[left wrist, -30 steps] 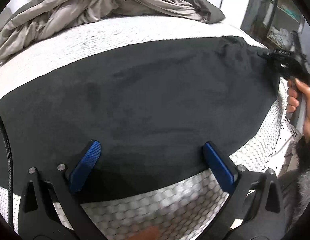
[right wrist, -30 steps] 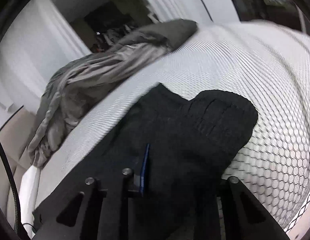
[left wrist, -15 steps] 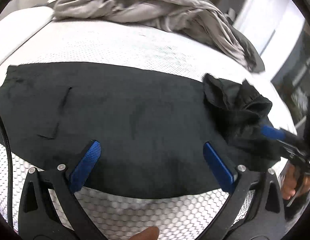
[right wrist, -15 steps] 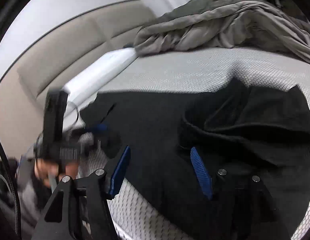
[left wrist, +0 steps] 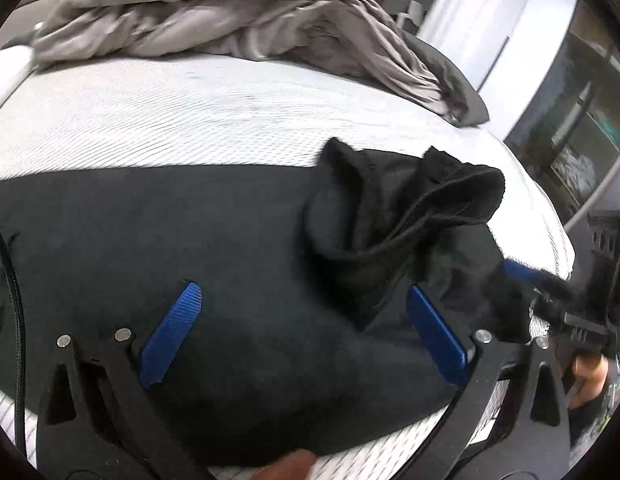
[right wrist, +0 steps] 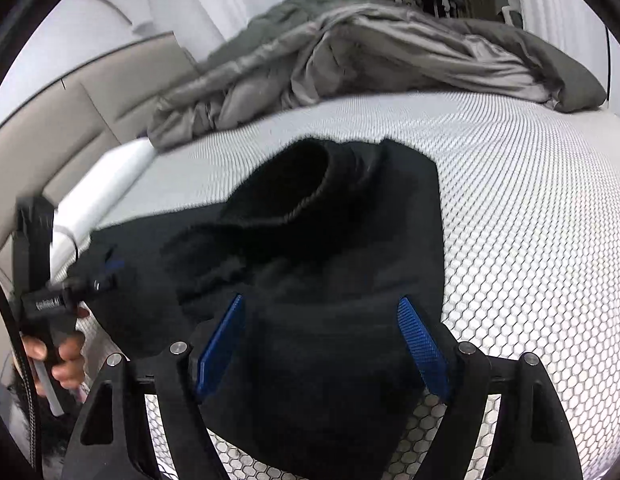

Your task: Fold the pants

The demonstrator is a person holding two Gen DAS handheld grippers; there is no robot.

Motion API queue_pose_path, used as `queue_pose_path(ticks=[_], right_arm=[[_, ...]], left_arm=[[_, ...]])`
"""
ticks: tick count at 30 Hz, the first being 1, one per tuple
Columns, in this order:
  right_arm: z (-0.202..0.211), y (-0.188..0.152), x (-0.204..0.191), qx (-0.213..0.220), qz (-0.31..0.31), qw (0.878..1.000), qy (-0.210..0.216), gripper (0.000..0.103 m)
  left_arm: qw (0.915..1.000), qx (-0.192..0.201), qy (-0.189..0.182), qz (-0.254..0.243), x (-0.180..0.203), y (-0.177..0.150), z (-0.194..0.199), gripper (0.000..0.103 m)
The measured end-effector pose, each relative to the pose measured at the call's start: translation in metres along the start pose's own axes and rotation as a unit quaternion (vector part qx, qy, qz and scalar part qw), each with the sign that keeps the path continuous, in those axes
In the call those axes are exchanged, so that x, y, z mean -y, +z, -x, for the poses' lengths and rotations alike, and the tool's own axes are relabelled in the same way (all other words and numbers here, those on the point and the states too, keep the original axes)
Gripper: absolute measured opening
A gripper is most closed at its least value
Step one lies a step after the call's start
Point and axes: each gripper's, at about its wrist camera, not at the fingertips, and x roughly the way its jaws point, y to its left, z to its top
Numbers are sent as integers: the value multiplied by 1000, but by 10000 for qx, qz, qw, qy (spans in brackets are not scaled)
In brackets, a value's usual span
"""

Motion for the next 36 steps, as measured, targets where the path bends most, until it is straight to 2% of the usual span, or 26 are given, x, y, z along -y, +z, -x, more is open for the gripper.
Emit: queue_pose_path(ticks=[1, 3, 4, 5, 8, 10, 13, 16, 17, 18, 20, 21, 22, 23, 24, 26, 28, 30, 33, 36], right_arm=[[1, -1, 0, -31, 3, 10000, 2, 81], [-3, -3, -3, -29, 6, 10000, 38, 81], [-4, -2, -3, -16, -16, 10000, 64, 81], [-9, 1, 0, -16, -40, 10000, 90, 81], [-16, -4, 4, -123, -91, 9998, 104, 81], [-20, -4, 7, -162, -84, 9998, 93, 81], [-20, -2, 7, -163, -101, 9998, 107, 81], [-15, -5, 8, -140, -81, 9998, 137, 81], [-17, -4, 7, -150, -75, 9998, 127, 81], [-20, -4, 5, -189, -61, 9997, 130, 81], [-26, -4, 1, -260, 8, 9996, 130, 81], [-29, -4, -3, -296, 87, 9995, 86, 81], [-31, -4, -5, -322, 153, 9994, 40, 81], [-32, -4, -8, -345, 214, 9992, 12, 82], [-32, -4, -9, -352, 230, 9991, -3, 82], [-29, -5, -9, -367, 211, 9991, -5, 82], [-23, -6, -7, -357, 167, 9992, 12, 82], [-18, -9, -3, -367, 111, 9993, 6, 82], [-15, -12, 4, -414, -30, 9991, 15, 82], [-15, -15, 14, -479, -169, 9987, -20, 82]], left_arm=[[10000, -87, -24, -28, 5, 4, -10, 101], [9995, -315, -40, -57, 15, 13, -35, 87], [9992, -394, -92, -16, 16, 15, -44, 69], [9986, -459, -228, 139, 15, 16, -53, 45], [9965, -274, -557, 568, 7, 16, -53, 14], [9945, -10, -784, 695, 4, 16, -34, 11], [9925, 312, -992, 647, 1, 11, 6, 10], [9939, 469, -805, 587, -13, -9, 40, 11], [9952, 400, -674, 586, -20, -16, 42, 12], [9970, 147, -481, 595, -28, -24, 37, 14], [9956, -726, -276, 522, -44, -36, 14, 31], [9940, -906, -318, 517, -50, -40, 11, 31], [9938, -827, -473, 570, -55, -42, 15, 33], [9941, -756, -519, 586, -58, -42, 22, 40], [9952, -689, -438, 530, -59, -42, 31, 45], [9976, -349, -351, 494, -61, -35, 48, 56], [9967, 0, -495, 637, -64, -27, 61, 57], [9953, 136, -626, 721, -62, -12, 59, 59], [9941, 159, -734, 786, -53, 16, 39, 59], [9936, -115, -831, 751, -39, 41, -9, 59]])
